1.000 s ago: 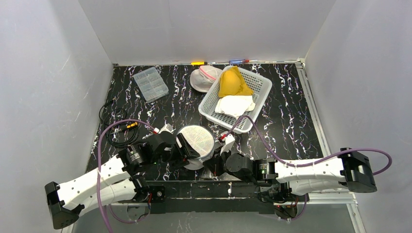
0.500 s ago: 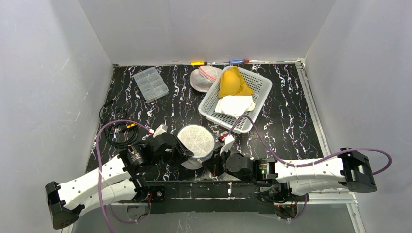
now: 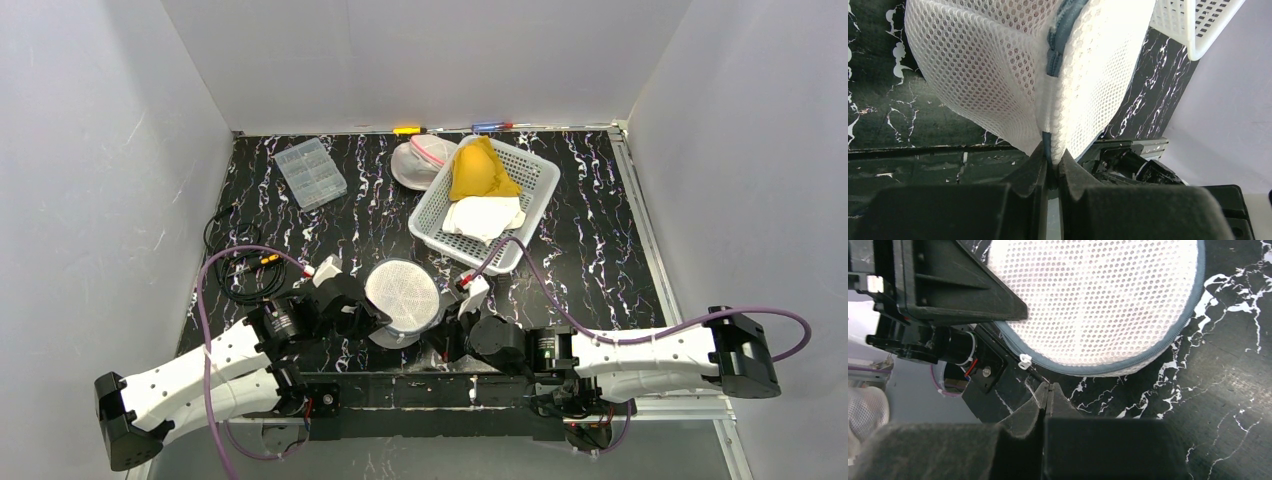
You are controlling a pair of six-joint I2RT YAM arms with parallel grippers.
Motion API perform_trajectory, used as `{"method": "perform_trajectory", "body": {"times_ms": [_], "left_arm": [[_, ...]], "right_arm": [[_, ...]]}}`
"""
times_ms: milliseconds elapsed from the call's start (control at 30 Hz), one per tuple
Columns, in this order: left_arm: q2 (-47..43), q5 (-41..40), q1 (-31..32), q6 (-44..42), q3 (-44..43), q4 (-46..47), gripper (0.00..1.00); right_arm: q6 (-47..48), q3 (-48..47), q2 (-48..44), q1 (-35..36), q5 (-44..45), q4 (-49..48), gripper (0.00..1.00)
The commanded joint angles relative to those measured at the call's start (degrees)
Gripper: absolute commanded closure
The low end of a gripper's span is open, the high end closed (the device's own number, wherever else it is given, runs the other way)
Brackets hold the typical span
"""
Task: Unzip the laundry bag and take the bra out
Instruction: Unzip the laundry bag at the center of the board.
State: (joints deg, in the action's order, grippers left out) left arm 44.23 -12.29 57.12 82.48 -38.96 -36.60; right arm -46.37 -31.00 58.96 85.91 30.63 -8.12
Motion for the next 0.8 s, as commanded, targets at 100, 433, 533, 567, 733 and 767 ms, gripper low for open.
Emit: {"method": "perform_trajectory", "body": {"times_ms": [100, 433, 533, 567, 733, 767], "left_arm": [[0.12, -2.98, 0.15, -0.04, -0.89, -2.68, 1.00], [-1.05, -5.61, 0.20, 1.42, -3.40, -2.81, 1.00], [-1.78, -6.67, 0.18, 3.49, -4.53, -2.77, 1.00], [-1.93, -6.95, 0.17, 4.01, -4.99, -2.71, 1.00], [-1.92, -7.73, 0.13, 5.09, -8.59, -2.60, 1.00], [-1.95, -7.82, 0.19, 4.94, -9.24, -2.61, 1.00]], "right_arm": [[-1.61, 2.16, -2.28, 0.35, 2.14, 0.91, 0.99], [-2.01, 4.62, -7.43, 0.33, -1.38, -5.31, 0.38], [-1.57, 4.13, -6.87, 0.35, -4.22, -9.69, 0.21], [-1.29, 3.68, -6.47, 0.37, -5.04, -10.82, 0.18], [-0.49, 0.44, -3.95, 0.22, -6.16, -12.74, 0.18], [-0.48, 0.27, -3.72, 0.10, -6.14, -13.22, 0.21]]}}
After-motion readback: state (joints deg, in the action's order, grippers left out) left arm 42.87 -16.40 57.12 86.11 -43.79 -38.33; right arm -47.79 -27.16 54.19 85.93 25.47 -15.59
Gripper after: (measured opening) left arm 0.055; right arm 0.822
